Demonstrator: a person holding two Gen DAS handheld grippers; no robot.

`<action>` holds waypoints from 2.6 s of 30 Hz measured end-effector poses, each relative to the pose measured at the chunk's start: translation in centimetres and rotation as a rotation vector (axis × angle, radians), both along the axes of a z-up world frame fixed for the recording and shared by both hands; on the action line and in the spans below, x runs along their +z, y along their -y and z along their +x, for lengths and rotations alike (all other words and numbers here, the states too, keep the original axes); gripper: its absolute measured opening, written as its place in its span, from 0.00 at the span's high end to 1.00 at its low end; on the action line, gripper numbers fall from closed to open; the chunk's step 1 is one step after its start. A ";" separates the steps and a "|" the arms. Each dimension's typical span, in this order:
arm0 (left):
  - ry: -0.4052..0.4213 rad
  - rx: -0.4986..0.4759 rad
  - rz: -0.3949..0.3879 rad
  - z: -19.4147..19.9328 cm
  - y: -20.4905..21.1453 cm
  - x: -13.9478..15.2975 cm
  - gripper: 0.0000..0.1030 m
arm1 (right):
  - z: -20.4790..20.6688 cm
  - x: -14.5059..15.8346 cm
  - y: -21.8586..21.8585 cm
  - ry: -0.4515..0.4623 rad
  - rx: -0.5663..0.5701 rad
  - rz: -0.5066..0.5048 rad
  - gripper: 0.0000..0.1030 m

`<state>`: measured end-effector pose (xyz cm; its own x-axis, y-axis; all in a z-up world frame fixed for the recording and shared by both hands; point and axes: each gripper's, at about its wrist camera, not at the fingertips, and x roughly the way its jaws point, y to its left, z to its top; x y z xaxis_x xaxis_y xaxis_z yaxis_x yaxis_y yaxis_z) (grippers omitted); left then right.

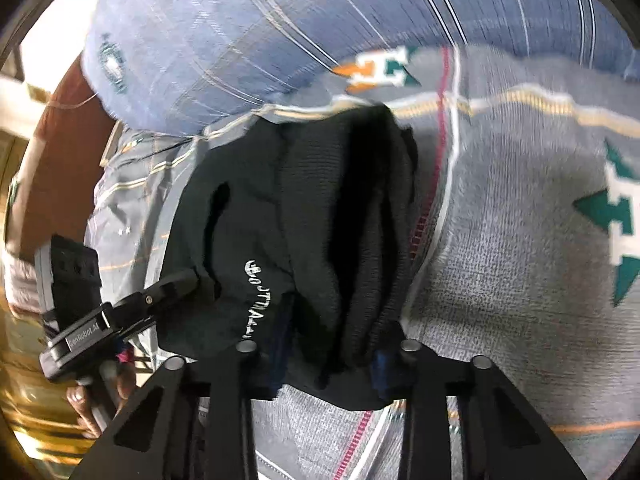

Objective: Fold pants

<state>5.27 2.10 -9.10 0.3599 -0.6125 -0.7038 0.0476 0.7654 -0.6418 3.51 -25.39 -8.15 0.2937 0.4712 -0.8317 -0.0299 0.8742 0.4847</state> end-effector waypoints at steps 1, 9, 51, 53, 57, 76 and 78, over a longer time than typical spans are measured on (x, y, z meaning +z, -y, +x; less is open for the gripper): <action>0.003 0.005 -0.011 -0.7 -0.3 0.5 0.71 | -0.7 0.7 -0.3 0.024 0.003 -0.007 0.73; 0.111 -0.058 -0.040 -8.2 -0.9 2.3 0.71 | -10.9 2.9 -0.3 0.159 -0.024 0.063 0.74; 0.248 0.007 0.265 -12.2 0.2 4.3 0.38 | -17.9 4.7 0.9 0.301 -0.200 -0.015 0.30; 0.221 -0.016 0.236 -9.6 0.6 5.1 0.38 | -15.6 5.3 1.1 0.290 -0.193 -0.004 0.24; 0.162 -0.051 0.229 -4.4 1.6 4.8 0.38 | -9.9 4.4 1.6 0.215 -0.172 0.012 0.22; 0.044 -0.057 0.432 -0.6 4.3 -2.7 0.41 | -5.0 -2.4 0.2 0.041 -0.157 -0.149 0.37; 0.061 -0.053 0.448 -0.8 4.3 -2.5 0.41 | -5.0 -2.3 -0.2 0.050 -0.147 -0.172 0.37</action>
